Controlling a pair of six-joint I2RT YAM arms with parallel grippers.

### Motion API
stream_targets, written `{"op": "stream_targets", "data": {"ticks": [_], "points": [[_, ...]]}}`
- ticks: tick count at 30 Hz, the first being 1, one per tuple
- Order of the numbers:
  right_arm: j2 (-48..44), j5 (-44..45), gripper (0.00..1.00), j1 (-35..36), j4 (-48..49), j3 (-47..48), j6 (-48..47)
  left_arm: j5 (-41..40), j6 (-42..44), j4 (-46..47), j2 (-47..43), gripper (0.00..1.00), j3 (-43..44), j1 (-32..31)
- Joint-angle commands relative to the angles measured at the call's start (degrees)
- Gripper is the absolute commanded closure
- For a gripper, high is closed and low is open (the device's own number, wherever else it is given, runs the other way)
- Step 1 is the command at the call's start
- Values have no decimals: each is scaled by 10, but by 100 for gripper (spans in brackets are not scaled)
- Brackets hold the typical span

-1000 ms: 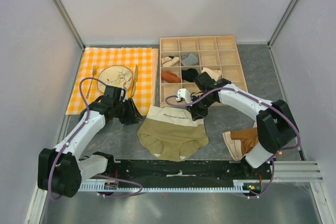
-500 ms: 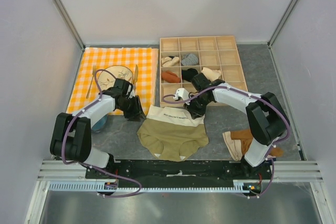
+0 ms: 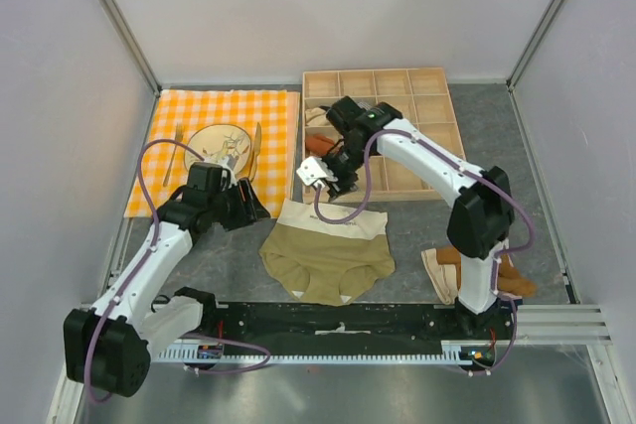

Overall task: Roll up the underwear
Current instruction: Fold the underwear at the corner of the board.

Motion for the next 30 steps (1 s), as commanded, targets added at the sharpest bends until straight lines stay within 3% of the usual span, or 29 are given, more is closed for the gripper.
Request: {"op": "stream_targets", "data": {"ticks": [1,9,20,30], "points": [[79,6,41,52,-76,101,-147,10,-85,-3,-65,41,-54,1],[209,34,50,92,-36,229,-127,31,-121,11,-96,46,-119,1],[279,56,51,109,60,238,-70,-16,-142,-2,-46,47,-130,1],[315,80,54,113,75,248,-68,-35,-138,11,-3,48,-133,2]]}}
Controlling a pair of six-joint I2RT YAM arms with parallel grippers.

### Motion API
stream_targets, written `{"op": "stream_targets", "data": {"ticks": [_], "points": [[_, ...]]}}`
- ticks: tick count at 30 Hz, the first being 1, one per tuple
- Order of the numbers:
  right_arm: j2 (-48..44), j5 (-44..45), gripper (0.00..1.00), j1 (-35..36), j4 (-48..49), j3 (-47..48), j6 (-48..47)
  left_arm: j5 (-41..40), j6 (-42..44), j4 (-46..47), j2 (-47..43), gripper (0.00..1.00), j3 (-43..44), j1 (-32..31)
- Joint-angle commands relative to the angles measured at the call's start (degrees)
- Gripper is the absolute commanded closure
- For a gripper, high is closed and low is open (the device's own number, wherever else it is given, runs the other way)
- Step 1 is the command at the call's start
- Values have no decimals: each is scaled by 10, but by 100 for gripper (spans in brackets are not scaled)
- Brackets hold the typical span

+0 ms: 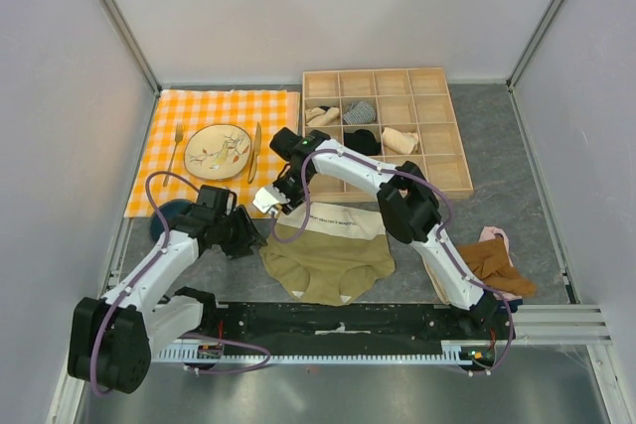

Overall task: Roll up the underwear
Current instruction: Fold the underwear at the corner of the board.

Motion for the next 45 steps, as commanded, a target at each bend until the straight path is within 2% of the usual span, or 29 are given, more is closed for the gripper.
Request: {"op": "stream_targets", "data": {"ticks": [1,5,15,25,28,31,35,40,43,45], "points": [[11,10,54,3,7,21,-9,-15,-14,18,24,48,-6,1],[11,19,58,2,4,11,-20,-16,-7,28,40,48,-7,1],[-4,14,74,4,2,-5,-26,-17,7,43,64,46,-9,2],[-13,9,80,4,9,-7,-11,-8,20,77,96,48,-8,1],[-17,9,83,3,11,-8,-7,-3,22,84,109,51,-6,1],[-20,10,87,3,13,-8,-2,-1,23,89,116,55,-7,2],[-23,8,91,3,18,-7,10,3,28,93,118,67,-10,2],[-37,1,98,2,25,-11,23,11,29,94,112,77,-10,1],[-44,-4,100,3,32,-17,34,9,30,90,104,86,-8,1],[-49,-6,100,3,39,-21,47,4,29,86,98,96,-7,2]]}}
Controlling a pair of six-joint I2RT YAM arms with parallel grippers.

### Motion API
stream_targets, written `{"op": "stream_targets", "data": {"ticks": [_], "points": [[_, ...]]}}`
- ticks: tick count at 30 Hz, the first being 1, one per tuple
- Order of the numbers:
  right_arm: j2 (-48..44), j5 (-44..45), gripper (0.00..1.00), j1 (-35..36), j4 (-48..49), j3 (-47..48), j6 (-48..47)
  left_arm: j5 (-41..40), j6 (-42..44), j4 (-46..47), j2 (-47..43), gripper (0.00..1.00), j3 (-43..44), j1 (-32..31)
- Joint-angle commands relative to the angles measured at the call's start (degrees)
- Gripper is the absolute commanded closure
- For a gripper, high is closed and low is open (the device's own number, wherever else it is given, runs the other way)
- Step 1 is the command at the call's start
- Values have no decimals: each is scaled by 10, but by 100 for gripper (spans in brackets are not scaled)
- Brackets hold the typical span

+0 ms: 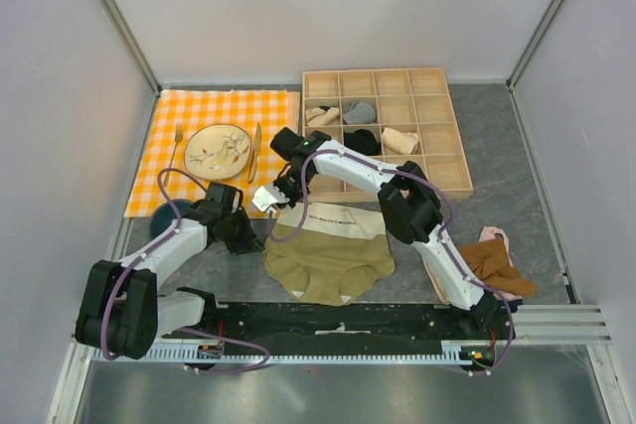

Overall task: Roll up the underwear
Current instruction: Fold the underwear at the corner of the board.

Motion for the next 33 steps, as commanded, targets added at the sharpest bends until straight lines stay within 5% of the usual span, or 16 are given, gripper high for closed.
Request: {"op": "stream_targets", "data": {"ticks": [1,33], "points": [[-50,-26,100,2,21,-9,28,-2,18,4,-21,98,0,1],[-101,-35,100,-40,105,-3,180,-59,70,-143,-79,98,122,26]]}}
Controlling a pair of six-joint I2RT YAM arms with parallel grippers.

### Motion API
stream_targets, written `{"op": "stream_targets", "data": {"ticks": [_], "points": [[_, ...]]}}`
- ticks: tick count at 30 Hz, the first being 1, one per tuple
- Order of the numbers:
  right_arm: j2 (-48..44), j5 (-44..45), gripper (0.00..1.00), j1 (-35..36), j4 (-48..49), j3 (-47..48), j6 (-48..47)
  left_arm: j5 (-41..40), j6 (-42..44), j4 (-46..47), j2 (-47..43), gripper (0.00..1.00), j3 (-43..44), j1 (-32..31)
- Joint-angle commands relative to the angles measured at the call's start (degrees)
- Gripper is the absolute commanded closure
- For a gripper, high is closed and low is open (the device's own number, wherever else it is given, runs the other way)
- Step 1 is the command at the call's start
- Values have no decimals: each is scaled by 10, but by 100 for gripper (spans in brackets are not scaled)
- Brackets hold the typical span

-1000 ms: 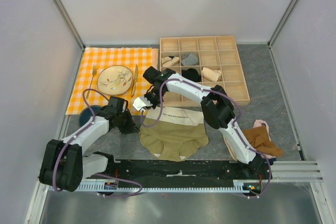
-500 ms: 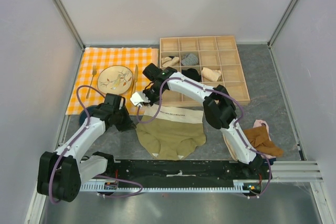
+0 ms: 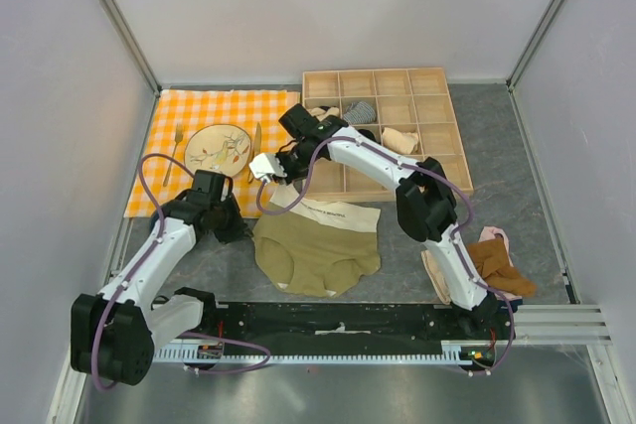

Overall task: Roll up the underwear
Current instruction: Fold the underwear at the corner of the board.

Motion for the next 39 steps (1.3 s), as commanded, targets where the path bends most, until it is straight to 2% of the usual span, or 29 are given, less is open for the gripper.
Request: {"op": "stream_targets", "data": {"ticks": [1,7,13,28,39], "points": [[-46,-18,100,-10,26,2,32,-10,42,-17,5,98,42,10],[-70,-25,100,-11,35,-39,36,13,55,-20,14,98,73,11],[-100,-34,100,-23,45,-68,47,75,53,-27,4,98,84,10],[-178,-69,100,-40,50,-150,38,191,34,-36,-43,98,69,10],[-245,-89,100,-73,35,-243,1,257,6,7,-42,98,48,-6]]}}
